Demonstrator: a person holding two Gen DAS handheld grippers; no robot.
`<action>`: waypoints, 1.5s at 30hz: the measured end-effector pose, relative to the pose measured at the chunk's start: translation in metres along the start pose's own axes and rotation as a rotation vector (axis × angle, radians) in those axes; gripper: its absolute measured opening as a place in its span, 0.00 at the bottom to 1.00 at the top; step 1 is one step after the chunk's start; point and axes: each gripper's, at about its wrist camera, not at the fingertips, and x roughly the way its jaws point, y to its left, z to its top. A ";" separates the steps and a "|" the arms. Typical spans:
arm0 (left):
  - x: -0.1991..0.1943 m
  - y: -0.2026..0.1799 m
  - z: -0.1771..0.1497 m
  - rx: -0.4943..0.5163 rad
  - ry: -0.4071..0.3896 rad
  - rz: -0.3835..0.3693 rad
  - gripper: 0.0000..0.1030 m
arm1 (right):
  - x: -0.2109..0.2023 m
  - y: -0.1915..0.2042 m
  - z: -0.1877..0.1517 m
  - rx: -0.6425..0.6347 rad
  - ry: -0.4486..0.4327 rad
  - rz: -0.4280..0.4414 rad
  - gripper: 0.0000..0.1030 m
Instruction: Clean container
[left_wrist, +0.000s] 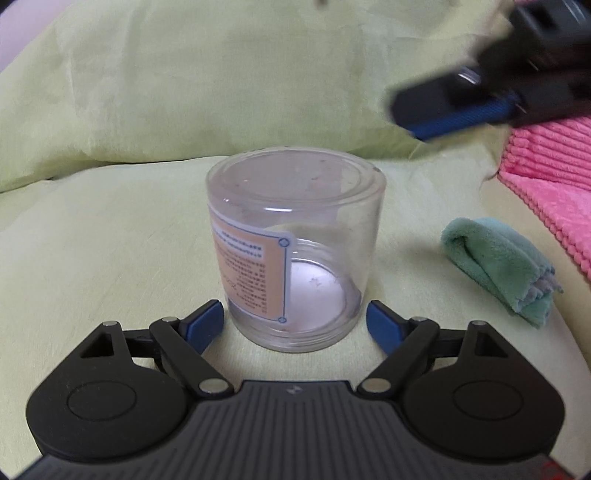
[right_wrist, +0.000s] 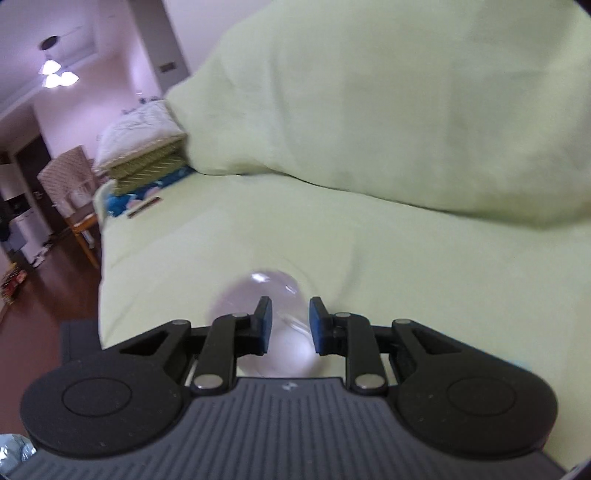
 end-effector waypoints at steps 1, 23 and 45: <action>0.000 -0.001 0.001 0.007 -0.001 0.000 0.83 | 0.005 0.003 0.002 -0.011 0.000 0.018 0.16; -0.032 -0.015 0.021 0.189 -0.156 -0.014 0.74 | 0.024 -0.051 0.014 0.171 0.069 -0.041 0.10; -0.016 -0.031 0.030 0.227 -0.193 0.022 0.81 | 0.001 -0.048 -0.002 0.159 -0.036 -0.094 0.10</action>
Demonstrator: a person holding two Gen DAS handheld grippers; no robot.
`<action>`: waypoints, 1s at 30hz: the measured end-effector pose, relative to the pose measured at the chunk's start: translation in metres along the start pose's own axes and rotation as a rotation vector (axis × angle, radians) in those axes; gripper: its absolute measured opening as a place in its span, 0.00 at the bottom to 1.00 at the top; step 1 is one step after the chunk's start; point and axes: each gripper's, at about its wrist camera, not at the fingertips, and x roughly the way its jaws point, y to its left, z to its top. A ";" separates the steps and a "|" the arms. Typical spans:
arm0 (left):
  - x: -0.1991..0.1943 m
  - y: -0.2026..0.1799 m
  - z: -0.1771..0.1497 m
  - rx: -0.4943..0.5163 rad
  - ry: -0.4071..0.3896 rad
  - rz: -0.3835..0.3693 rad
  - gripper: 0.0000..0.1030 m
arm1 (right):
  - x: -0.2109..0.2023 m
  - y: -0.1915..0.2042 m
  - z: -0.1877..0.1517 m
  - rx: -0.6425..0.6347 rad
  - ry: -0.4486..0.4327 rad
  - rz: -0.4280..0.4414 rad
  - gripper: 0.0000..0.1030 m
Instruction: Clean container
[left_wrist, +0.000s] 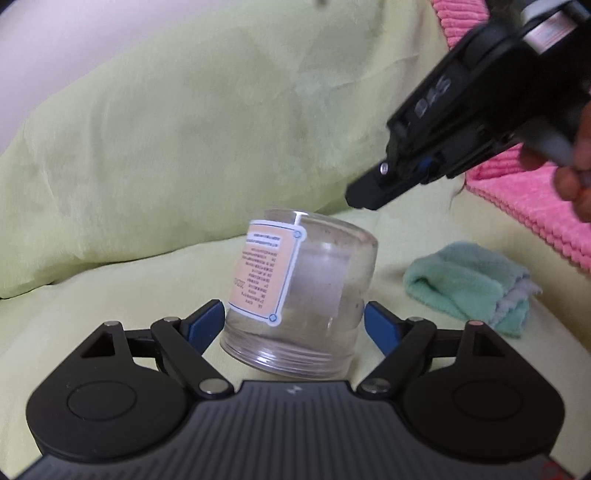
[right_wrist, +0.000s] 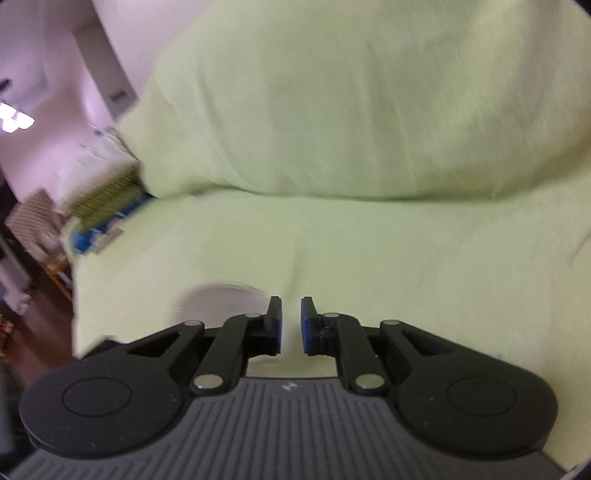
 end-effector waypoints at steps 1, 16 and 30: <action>0.001 -0.002 0.002 -0.010 -0.009 -0.004 0.82 | -0.007 0.004 0.000 -0.007 -0.013 0.018 0.10; 0.043 0.024 -0.002 -0.106 0.008 -0.136 0.96 | 0.017 -0.025 0.006 0.026 0.032 -0.071 0.10; 0.086 0.053 0.002 -0.166 0.108 -0.341 1.00 | 0.026 -0.049 -0.002 0.138 0.062 -0.045 0.11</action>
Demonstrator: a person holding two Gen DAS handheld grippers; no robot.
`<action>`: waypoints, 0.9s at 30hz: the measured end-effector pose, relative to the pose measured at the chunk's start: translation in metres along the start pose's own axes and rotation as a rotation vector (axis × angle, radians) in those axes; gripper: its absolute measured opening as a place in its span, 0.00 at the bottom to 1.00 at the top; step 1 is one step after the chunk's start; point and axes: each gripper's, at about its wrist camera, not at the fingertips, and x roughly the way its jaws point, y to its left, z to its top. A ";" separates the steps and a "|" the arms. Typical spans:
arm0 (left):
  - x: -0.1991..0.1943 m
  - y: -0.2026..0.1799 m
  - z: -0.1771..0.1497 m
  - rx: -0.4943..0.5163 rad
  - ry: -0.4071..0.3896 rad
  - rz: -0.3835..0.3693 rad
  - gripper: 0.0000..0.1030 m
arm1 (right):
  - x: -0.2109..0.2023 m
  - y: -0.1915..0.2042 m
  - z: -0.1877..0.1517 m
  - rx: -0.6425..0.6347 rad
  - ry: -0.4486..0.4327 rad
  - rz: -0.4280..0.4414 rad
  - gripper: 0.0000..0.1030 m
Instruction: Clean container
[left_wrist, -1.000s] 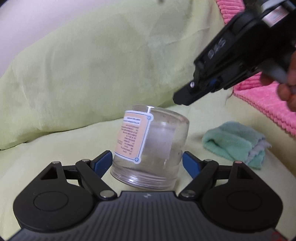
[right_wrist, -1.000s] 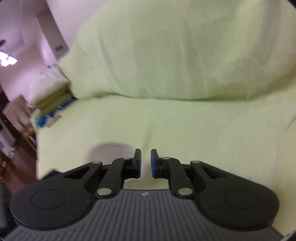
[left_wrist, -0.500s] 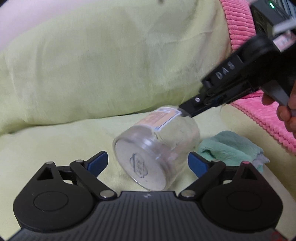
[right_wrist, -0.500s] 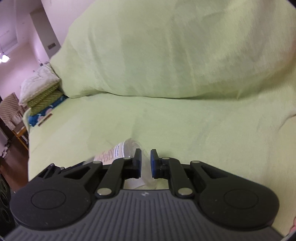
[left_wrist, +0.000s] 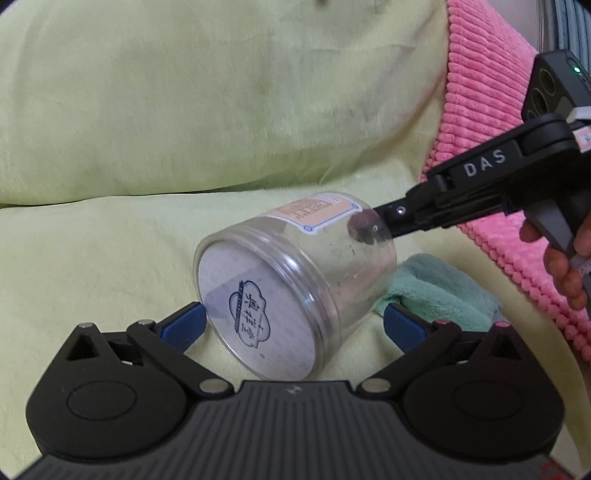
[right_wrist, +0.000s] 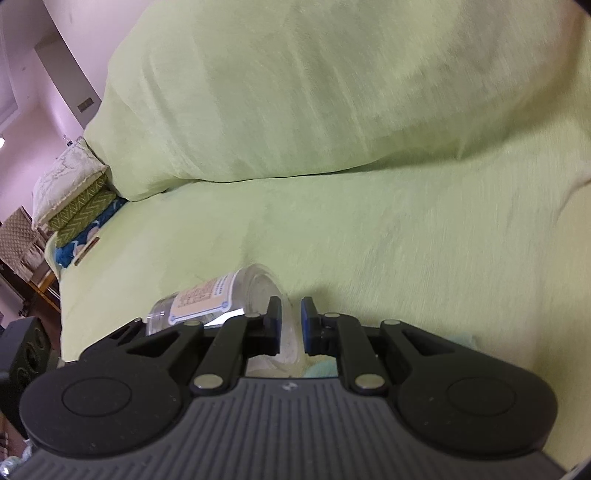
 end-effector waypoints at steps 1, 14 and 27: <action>-0.001 0.000 -0.001 0.001 -0.009 0.000 0.99 | 0.000 0.000 -0.001 0.004 0.005 0.007 0.11; -0.016 0.005 -0.001 0.087 -0.052 -0.005 0.99 | -0.009 0.000 -0.004 0.009 0.017 -0.014 0.11; -0.003 0.018 0.000 0.463 0.059 -0.106 1.00 | -0.034 0.014 -0.009 -0.039 -0.016 0.011 0.11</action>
